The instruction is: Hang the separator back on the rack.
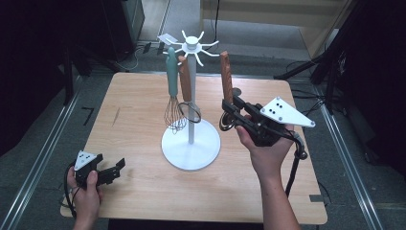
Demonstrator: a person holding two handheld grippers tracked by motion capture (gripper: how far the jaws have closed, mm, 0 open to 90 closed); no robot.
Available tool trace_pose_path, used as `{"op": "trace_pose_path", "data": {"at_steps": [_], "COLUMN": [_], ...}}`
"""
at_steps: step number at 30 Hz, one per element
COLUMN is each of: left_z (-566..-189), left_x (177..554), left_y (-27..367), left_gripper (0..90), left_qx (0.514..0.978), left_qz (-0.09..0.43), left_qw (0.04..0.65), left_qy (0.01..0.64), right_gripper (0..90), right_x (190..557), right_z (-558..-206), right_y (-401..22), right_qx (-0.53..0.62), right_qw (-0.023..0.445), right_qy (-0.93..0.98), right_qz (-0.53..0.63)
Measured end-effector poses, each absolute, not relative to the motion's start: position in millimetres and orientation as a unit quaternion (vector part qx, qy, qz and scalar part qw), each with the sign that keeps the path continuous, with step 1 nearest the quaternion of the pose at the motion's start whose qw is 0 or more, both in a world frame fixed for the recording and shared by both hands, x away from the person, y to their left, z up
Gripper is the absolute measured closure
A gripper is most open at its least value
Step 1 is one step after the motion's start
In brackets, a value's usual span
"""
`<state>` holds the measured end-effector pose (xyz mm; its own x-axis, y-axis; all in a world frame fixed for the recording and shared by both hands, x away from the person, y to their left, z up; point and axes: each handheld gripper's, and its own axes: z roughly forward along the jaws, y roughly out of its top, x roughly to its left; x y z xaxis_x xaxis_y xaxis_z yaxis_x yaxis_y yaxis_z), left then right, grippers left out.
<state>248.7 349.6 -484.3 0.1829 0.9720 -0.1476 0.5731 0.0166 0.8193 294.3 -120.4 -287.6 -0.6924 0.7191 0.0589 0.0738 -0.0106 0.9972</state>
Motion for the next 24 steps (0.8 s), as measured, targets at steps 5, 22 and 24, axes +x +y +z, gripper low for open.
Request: {"op": "trace_pose_path", "data": {"at_steps": [5,22,24], "left_z": [-484.4,-484.4,-484.4], "left_x": [248.8,248.6,248.6], "left_y": [349.5,349.7,349.7], "left_gripper": [9.3,9.4,9.3], "left_qx": [0.655,0.655,0.655], "left_qz": [0.249,0.249,0.249], "left_qw": [0.402,0.402,0.402], "left_qy": [0.589,0.589,0.589], "right_gripper": [71.2,71.3,71.2], "right_x": [296.4,309.6,311.3], "right_z": [-286.4,-286.0,-285.7], "right_y": [-117.2,-103.8,-102.4], "right_qx": [0.298,0.296,0.296], "right_qw": [0.248,0.226,0.217], "right_qy": [0.658,0.664,0.665], "right_qz": [0.645,0.648,0.650]}}
